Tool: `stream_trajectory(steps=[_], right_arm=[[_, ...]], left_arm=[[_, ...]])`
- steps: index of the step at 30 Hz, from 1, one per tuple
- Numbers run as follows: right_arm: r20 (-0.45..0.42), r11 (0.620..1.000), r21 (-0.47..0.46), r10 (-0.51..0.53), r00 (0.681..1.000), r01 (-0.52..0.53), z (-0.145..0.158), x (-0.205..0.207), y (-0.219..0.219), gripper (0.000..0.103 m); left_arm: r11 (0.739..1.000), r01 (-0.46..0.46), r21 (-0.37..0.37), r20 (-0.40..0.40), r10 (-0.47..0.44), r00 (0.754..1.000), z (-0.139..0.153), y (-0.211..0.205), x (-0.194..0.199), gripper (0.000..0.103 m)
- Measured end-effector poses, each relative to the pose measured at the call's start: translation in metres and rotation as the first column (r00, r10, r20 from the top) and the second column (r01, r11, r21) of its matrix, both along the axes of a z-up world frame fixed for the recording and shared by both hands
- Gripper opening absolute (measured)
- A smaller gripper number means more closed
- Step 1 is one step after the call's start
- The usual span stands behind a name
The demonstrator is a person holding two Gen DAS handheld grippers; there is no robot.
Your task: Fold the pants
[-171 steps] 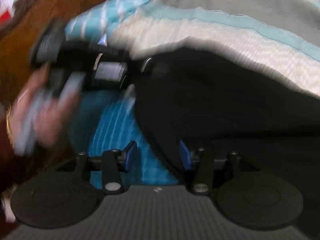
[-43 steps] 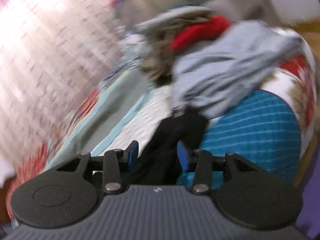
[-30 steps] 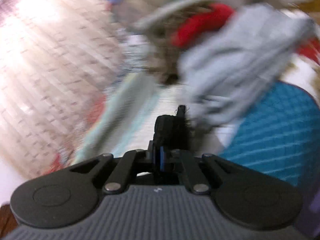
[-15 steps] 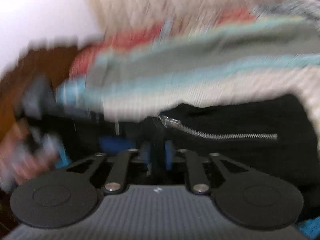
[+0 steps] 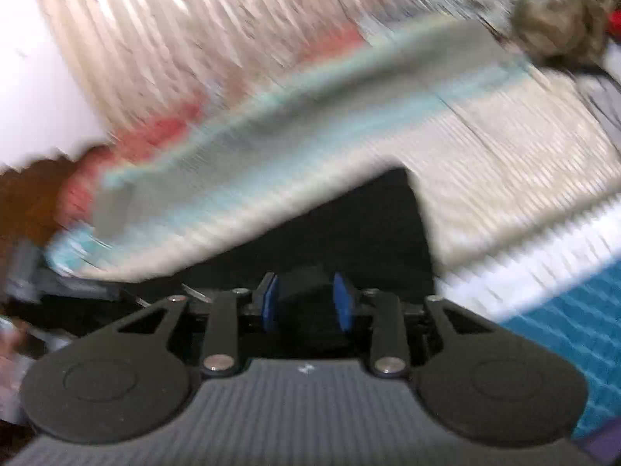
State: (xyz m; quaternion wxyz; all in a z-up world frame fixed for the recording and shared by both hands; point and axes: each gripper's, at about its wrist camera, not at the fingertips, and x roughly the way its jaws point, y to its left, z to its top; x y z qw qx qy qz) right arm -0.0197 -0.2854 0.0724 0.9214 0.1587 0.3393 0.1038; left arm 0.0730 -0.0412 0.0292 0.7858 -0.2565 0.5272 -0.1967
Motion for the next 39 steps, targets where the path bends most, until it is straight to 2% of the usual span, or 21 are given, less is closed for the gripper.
stream_trajectory(steps=[1,2,4,6,7,10,14,18,22,25,27,29,34,37,39], right_arm=[[-0.069,0.999,-0.040,-0.021,0.997,0.018,-0.016,0.008,0.002,0.018],[-0.041,0.998,-0.031,-0.047,0.998,0.046,-0.023,0.001,-0.004,0.015],[-0.053,0.997,0.017,-0.071,0.996,0.072,-0.015,-0.004,-0.008,0.016],[-0.041,0.997,0.018,-0.078,0.996,0.079,-0.001,-0.010,-0.004,0.020],[-0.019,0.997,0.005,-0.076,0.997,0.076,0.006,-0.015,0.000,0.023],[0.059,1.000,0.001,-0.020,0.998,0.020,0.015,-0.032,0.008,0.025],[0.100,0.997,0.025,0.075,0.992,-0.078,0.022,-0.035,0.037,0.026],[0.078,0.988,-0.003,0.152,0.985,-0.152,0.015,-0.020,0.073,0.026],[0.028,0.980,-0.014,0.199,0.980,-0.198,0.003,-0.006,0.091,0.026],[-0.107,0.980,-0.057,0.183,0.977,-0.189,-0.022,0.009,0.093,0.026],[-0.109,0.987,-0.001,0.161,0.981,-0.163,-0.024,0.011,0.084,0.026],[-0.101,0.988,0.005,0.154,0.983,-0.155,-0.013,0.011,0.082,0.027],[0.004,0.992,-0.007,0.123,0.992,-0.123,0.011,0.003,0.077,0.029],[0.026,0.994,-0.011,0.114,0.993,-0.113,0.017,0.007,0.078,0.029],[0.033,0.991,-0.010,0.134,0.990,-0.134,0.020,0.009,0.085,0.030]], left_arm=[[0.999,0.017,0.041,0.022,-0.018,1.000,-0.002,-0.006,0.002,0.030],[0.998,0.023,0.057,0.035,-0.026,0.999,-0.002,-0.007,0.003,0.031],[1.000,0.006,0.011,0.011,-0.006,1.000,0.001,0.001,0.004,0.030],[0.999,-0.019,-0.032,0.004,0.020,1.000,0.010,0.016,-0.001,0.035],[0.998,-0.019,-0.053,0.031,0.020,0.999,0.017,0.026,-0.005,0.038],[0.993,-0.048,-0.106,0.128,0.062,0.990,0.038,0.071,-0.027,0.044],[0.978,-0.179,-0.109,0.162,0.195,0.967,0.045,0.143,-0.058,0.046],[0.940,-0.327,-0.099,0.144,0.339,0.930,0.041,0.201,-0.083,0.047],[0.892,-0.430,-0.139,0.129,0.447,0.885,0.035,0.236,-0.095,0.047],[0.873,-0.462,-0.156,0.134,0.482,0.866,0.033,0.246,-0.094,0.047],[0.863,-0.473,-0.177,0.133,0.497,0.858,0.034,0.250,-0.094,0.047],[0.860,-0.475,-0.185,0.143,0.502,0.853,0.035,0.252,-0.095,0.049],[0.840,-0.505,-0.201,0.152,0.536,0.831,0.034,0.272,-0.102,0.050],[0.811,-0.560,-0.173,0.148,0.583,0.799,0.033,0.285,-0.105,0.052],[0.773,-0.607,-0.184,0.120,0.631,0.766,0.029,0.298,-0.110,0.058]])
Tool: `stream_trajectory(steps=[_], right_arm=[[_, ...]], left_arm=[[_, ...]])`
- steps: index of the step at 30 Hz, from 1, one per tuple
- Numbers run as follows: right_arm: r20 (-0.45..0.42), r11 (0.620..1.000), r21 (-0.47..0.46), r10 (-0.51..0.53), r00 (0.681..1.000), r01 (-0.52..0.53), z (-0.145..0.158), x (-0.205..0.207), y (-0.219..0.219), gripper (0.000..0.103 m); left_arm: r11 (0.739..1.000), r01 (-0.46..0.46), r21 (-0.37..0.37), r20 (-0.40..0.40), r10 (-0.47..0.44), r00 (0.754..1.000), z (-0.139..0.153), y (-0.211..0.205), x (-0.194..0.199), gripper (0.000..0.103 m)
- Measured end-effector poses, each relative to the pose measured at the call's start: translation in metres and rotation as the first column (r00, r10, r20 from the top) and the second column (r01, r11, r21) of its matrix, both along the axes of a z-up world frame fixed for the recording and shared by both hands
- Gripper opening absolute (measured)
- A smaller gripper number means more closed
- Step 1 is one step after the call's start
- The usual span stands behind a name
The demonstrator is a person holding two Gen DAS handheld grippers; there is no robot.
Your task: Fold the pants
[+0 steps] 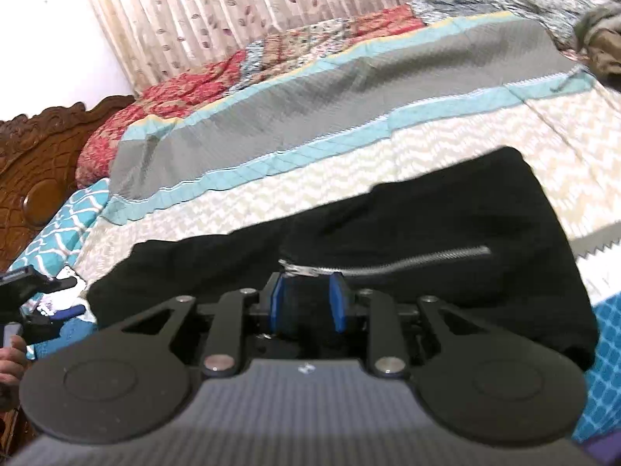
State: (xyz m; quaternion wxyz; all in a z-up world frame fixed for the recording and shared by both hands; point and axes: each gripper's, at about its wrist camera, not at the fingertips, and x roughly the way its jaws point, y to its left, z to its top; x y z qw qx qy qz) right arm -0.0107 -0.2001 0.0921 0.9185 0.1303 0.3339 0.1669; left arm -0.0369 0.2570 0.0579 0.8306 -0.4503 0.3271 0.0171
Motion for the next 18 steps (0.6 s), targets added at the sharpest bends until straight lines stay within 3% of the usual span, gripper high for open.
stream_trajectory(steps=[2,3,4,9,12,14,15,16,18], right_arm=[[0.008,0.999,0.006,0.051,0.999,-0.051,0.003,0.005,0.014,0.030],[0.014,0.996,-0.003,0.085,0.996,-0.085,0.005,0.007,0.025,0.030],[0.018,0.992,-0.019,0.127,0.992,-0.127,0.006,0.011,0.038,0.030],[-0.019,0.945,-0.038,0.323,0.946,-0.324,-0.006,0.040,0.115,0.028],[-0.089,0.929,0.005,0.368,0.926,-0.369,-0.021,0.066,0.150,0.022],[-0.155,0.931,0.070,0.366,0.918,-0.359,-0.035,0.085,0.166,0.022],[-0.206,0.933,0.132,0.357,0.911,-0.336,-0.044,0.097,0.172,0.022],[-0.261,0.930,0.203,0.354,0.898,-0.307,-0.055,0.107,0.174,0.022],[-0.423,0.923,0.316,0.344,0.838,-0.219,-0.091,0.128,0.187,0.021]], left_arm=[[0.999,-0.034,-0.034,-0.009,0.034,0.999,-0.006,0.008,-0.005,0.072],[0.998,-0.044,-0.048,-0.020,0.043,0.999,-0.009,0.010,-0.007,0.084],[0.998,-0.044,-0.055,-0.028,0.042,0.999,-0.012,0.011,-0.007,0.088],[0.995,0.027,-0.101,-0.036,-0.031,0.999,-0.028,-0.002,0.008,0.094],[0.996,0.028,-0.087,-0.053,-0.033,0.998,-0.038,-0.007,0.024,0.094],[0.996,0.023,-0.084,-0.053,-0.027,0.998,-0.043,-0.008,0.034,0.079],[0.997,0.029,-0.072,-0.054,-0.033,0.998,-0.045,-0.009,0.042,0.047],[0.998,0.029,-0.058,-0.067,-0.033,0.997,-0.048,-0.009,0.044,0.039],[0.999,0.025,-0.031,-0.055,-0.027,0.998,-0.047,-0.012,0.048,0.030]])
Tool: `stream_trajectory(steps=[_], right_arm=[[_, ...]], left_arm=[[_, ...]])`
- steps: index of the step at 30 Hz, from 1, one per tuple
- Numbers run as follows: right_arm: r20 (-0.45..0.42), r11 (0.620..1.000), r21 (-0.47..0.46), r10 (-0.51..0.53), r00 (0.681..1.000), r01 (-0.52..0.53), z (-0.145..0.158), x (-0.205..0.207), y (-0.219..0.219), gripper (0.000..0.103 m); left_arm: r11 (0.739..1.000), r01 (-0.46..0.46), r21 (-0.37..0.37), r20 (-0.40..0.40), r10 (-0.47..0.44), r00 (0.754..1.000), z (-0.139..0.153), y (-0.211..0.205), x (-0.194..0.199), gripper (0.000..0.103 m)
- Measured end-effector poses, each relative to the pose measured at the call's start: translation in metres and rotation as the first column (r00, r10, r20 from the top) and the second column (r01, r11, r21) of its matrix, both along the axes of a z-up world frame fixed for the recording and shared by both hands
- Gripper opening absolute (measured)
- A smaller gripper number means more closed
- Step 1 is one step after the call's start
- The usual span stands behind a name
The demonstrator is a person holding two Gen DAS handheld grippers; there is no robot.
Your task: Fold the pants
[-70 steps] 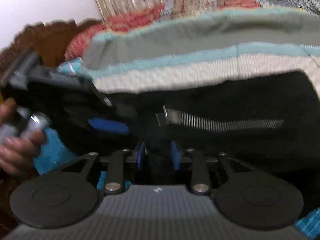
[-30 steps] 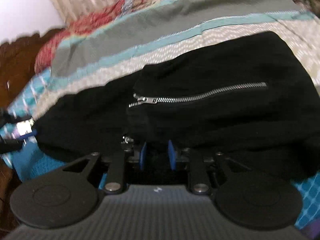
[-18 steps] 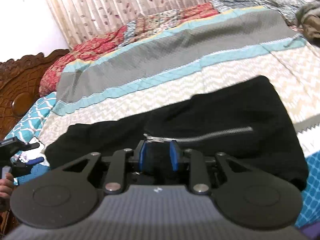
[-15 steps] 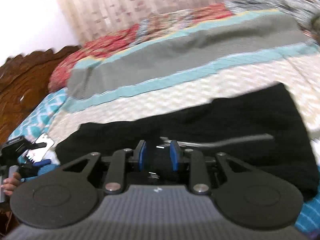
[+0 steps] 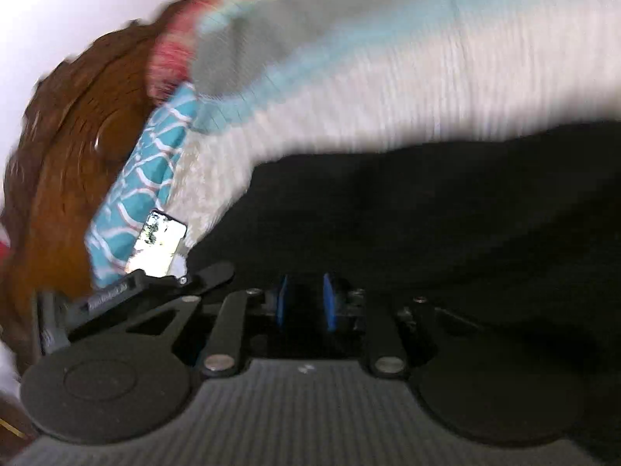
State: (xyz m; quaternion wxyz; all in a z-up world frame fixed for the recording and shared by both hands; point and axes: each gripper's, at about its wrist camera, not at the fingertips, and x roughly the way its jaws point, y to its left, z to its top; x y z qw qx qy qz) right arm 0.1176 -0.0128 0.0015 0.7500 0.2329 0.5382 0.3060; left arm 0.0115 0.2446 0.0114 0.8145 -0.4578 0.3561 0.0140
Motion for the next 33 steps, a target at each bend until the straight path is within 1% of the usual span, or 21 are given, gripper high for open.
stream_trajectory(steps=[1,2,4,5,6,10,14,15,17,18,19,20,23,24,25,26,28,29,30,32,33], right_arm=[[-0.043,0.999,-0.035,-0.018,0.999,0.017,-0.013,0.002,0.004,0.011],[-0.041,0.999,-0.030,-0.031,0.999,0.030,-0.017,0.002,0.003,0.010],[-0.055,0.999,-0.003,-0.035,0.998,0.035,-0.016,0.003,0.000,0.010],[-0.057,0.999,0.003,-0.036,0.998,0.037,-0.014,0.003,-0.002,0.010],[-0.045,0.999,0.002,-0.042,0.998,0.043,-0.009,0.002,-0.005,0.016],[0.136,0.997,-0.036,-0.068,0.988,0.074,0.024,-0.019,-0.030,0.017],[0.284,0.981,-0.048,-0.167,0.944,0.188,0.053,-0.049,-0.087,0.017],[0.301,0.972,-0.034,-0.210,0.930,0.231,0.058,-0.057,-0.105,0.017],[0.308,0.954,-0.005,-0.284,0.908,0.300,0.061,-0.067,-0.129,0.017],[0.311,0.943,0.005,-0.318,0.895,0.333,0.061,-0.072,-0.142,0.017],[0.311,0.935,0.007,-0.340,0.887,0.356,0.060,-0.075,-0.148,0.017],[0.308,0.927,0.006,-0.358,0.882,0.374,0.059,-0.077,-0.153,0.017],[0.292,0.918,0.009,-0.383,0.876,0.397,0.054,-0.080,-0.159,0.017],[0.300,0.921,0.015,-0.376,0.877,0.390,0.056,-0.080,-0.160,0.017],[0.313,0.925,0.016,-0.366,0.876,0.381,0.059,-0.083,-0.163,0.017],[0.328,0.929,0.017,-0.354,0.876,0.369,0.062,-0.080,-0.159,0.017],[0.357,0.944,0.037,-0.319,0.878,0.328,0.069,-0.082,-0.157,0.018],[0.366,0.954,0.046,-0.293,0.883,0.297,0.073,-0.084,-0.155,0.018],[0.373,0.961,0.048,-0.269,0.888,0.271,0.075,-0.081,-0.151,0.020],[0.383,0.976,0.048,-0.215,0.898,0.214,0.078,-0.076,-0.139,0.020],[0.384,0.982,0.048,-0.189,0.904,0.185,0.076,-0.075,-0.132,0.020]], left_arm=[[1.000,0.015,0.025,0.008,-0.015,1.000,0.006,-0.004,0.000,0.028],[0.997,0.040,0.073,0.038,-0.043,0.998,0.015,-0.013,-0.002,0.028],[0.979,0.108,0.170,0.107,-0.127,0.986,0.035,-0.033,-0.006,0.028],[0.963,0.143,0.226,0.135,-0.177,0.975,0.045,-0.045,-0.008,0.028],[0.943,0.174,0.284,0.157,-0.225,0.962,0.054,-0.058,-0.009,0.028],[0.856,0.259,0.447,0.214,-0.383,0.899,0.078,-0.104,-0.018,0.028],[0.674,0.360,0.645,0.151,-0.574,0.805,0.083,-0.163,-0.027,0.030],[0.615,0.386,0.688,0.117,-0.618,0.777,0.079,-0.180,-0.027,0.033],[0.492,0.441,0.751,0.021,-0.686,0.727,0.069,-0.215,-0.026,0.046],[0.428,0.475,0.769,-0.038,-0.712,0.701,0.061,-0.232,-0.025,0.053],[0.374,0.509,0.775,-0.087,-0.734,0.673,0.053,-0.246,-0.025,0.056],[0.338,0.522,0.783,-0.114,-0.747,0.655,0.048,-0.256,-0.027,0.058],[0.190,0.478,0.858,-0.153,-0.793,0.589,0.048,-0.279,-0.048,0.072],[0.161,0.458,0.874,-0.146,-0.813,0.564,0.053,-0.281,-0.057,0.077],[0.156,0.451,0.879,-0.134,-0.827,0.546,0.059,-0.279,-0.064,0.077],[0.165,0.451,0.877,-0.118,-0.837,0.535,0.066,-0.275,-0.069,0.077],[0.216,0.453,0.865,-0.068,-0.845,0.531,0.083,-0.260,-0.079,0.077],[0.264,0.452,0.852,-0.022,-0.845,0.535,0.093,-0.247,-0.083,0.077],[0.336,0.447,0.829,0.041,-0.833,0.552,0.104,-0.231,-0.084,0.077],[0.464,0.433,0.772,0.128,-0.782,0.610,0.116,-0.202,-0.080,0.077],[0.538,0.425,0.728,0.161,-0.736,0.657,0.118,-0.186,-0.073,0.075]])
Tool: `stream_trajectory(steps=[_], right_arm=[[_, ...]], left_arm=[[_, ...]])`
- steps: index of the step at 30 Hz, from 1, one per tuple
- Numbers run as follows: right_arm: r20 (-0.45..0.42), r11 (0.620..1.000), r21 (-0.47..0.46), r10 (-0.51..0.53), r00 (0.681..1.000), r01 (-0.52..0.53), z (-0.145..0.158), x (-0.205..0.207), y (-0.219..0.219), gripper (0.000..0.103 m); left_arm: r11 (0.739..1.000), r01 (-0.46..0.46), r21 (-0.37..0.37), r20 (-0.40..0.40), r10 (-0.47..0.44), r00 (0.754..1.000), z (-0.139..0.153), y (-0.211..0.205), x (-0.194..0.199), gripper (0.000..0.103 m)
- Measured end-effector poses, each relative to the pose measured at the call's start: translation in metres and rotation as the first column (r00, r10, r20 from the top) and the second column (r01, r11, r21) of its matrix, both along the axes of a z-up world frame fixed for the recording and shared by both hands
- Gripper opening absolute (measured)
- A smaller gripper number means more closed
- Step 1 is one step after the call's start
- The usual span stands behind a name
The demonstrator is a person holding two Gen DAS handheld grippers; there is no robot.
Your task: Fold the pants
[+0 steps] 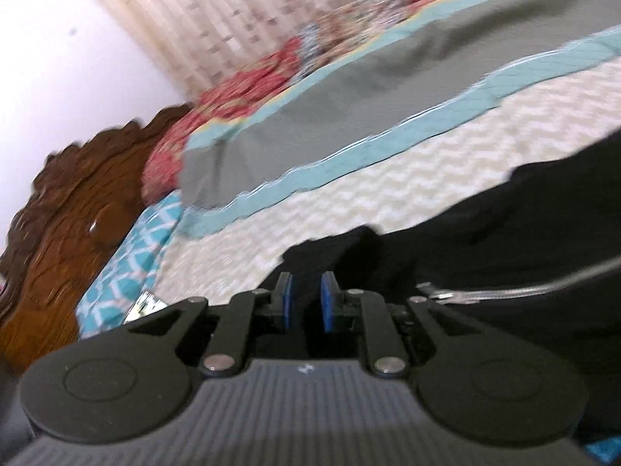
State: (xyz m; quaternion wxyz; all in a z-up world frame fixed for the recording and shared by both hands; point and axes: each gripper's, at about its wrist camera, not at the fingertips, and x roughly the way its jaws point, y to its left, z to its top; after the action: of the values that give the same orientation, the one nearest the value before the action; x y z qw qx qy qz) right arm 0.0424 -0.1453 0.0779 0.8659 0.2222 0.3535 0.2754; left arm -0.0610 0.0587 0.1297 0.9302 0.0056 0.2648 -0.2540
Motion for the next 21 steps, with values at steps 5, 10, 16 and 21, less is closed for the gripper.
stream_trajectory(steps=[5,10,16,21], right_arm=[[-0.071,0.989,-0.145,0.032,0.997,-0.042,-0.027,0.015,0.024,0.014],[-0.118,0.980,-0.198,0.010,0.993,-0.033,-0.050,0.025,0.018,0.011],[0.034,0.986,-0.127,-0.109,0.993,0.112,-0.008,-0.001,-0.038,0.019],[0.152,0.911,-0.164,-0.356,0.922,0.379,0.007,-0.029,-0.129,0.036]], left_arm=[[0.938,-0.322,-0.131,-0.251,0.282,0.926,-0.027,0.055,0.052,0.071],[0.871,-0.442,-0.215,-0.466,0.307,0.830,-0.062,0.078,0.085,0.086],[0.878,-0.429,-0.211,-0.400,0.323,0.858,-0.046,0.064,0.083,0.083],[0.913,-0.318,-0.255,-0.323,0.230,0.918,-0.016,0.042,0.090,0.070]])
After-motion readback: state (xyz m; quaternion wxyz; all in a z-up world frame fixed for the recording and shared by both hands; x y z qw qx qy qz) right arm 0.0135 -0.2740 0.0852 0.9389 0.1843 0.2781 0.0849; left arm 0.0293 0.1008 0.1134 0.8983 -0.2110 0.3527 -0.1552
